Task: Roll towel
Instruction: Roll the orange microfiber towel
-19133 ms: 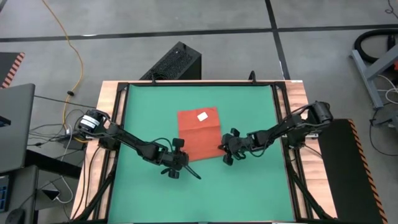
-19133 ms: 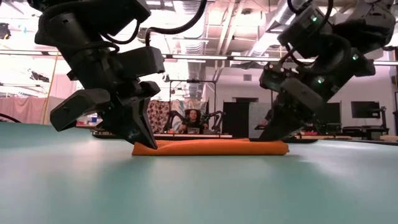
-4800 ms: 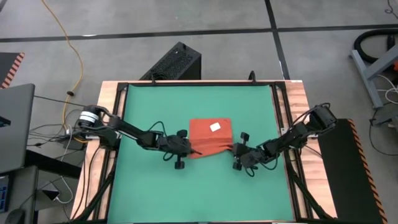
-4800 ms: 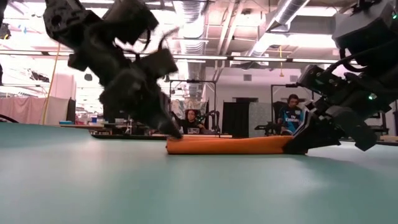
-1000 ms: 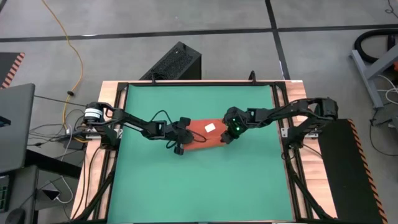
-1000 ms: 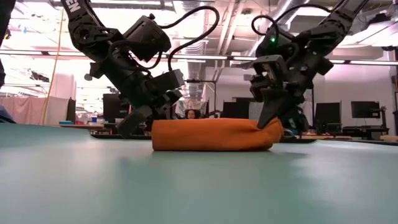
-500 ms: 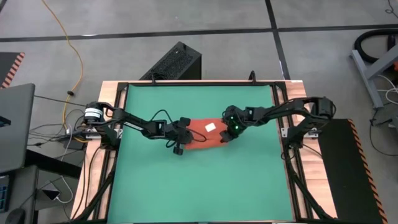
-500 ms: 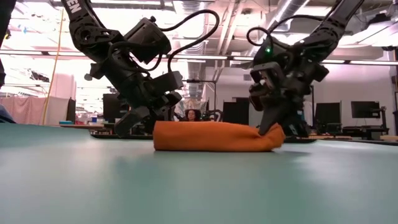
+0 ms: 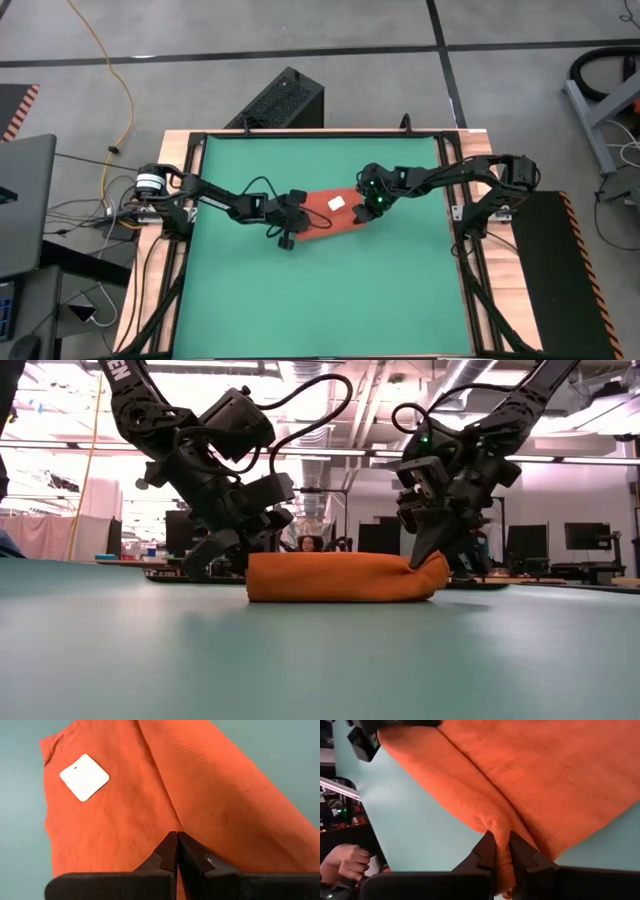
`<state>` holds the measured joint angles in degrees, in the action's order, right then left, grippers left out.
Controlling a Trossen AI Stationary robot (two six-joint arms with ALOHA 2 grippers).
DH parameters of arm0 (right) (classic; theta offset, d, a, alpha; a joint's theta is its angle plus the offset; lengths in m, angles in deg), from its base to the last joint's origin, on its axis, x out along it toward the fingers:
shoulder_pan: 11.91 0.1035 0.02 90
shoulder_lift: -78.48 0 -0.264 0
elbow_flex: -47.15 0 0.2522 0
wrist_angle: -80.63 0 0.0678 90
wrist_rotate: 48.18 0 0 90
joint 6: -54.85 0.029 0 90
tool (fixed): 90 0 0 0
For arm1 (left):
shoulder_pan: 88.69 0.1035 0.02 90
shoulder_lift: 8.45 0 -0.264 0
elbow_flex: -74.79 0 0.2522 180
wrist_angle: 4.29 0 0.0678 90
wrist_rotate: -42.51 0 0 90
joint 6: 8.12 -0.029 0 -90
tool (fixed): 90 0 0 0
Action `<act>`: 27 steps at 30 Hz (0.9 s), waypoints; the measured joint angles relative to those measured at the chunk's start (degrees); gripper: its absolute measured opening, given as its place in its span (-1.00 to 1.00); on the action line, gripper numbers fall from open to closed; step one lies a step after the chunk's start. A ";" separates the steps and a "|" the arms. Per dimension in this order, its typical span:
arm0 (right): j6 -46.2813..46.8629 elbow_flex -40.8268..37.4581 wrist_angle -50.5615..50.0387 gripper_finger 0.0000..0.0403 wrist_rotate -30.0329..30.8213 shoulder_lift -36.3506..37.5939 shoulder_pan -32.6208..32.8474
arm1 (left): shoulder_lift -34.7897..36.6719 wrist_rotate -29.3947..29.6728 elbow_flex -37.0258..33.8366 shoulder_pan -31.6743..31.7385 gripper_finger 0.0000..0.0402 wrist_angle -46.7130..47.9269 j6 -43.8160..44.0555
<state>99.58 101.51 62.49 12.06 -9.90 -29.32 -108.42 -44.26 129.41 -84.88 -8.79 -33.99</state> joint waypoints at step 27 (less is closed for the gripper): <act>-1.01 0.04 2.13 -0.82 4.18 -3.58 0.56 | 0.27 13.67 -0.02 -4.80 -1.00 0.97 -3.45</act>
<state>98.57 101.56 64.63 16.23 -13.48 -28.76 -108.15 -30.59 129.39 -89.67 -7.82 -37.44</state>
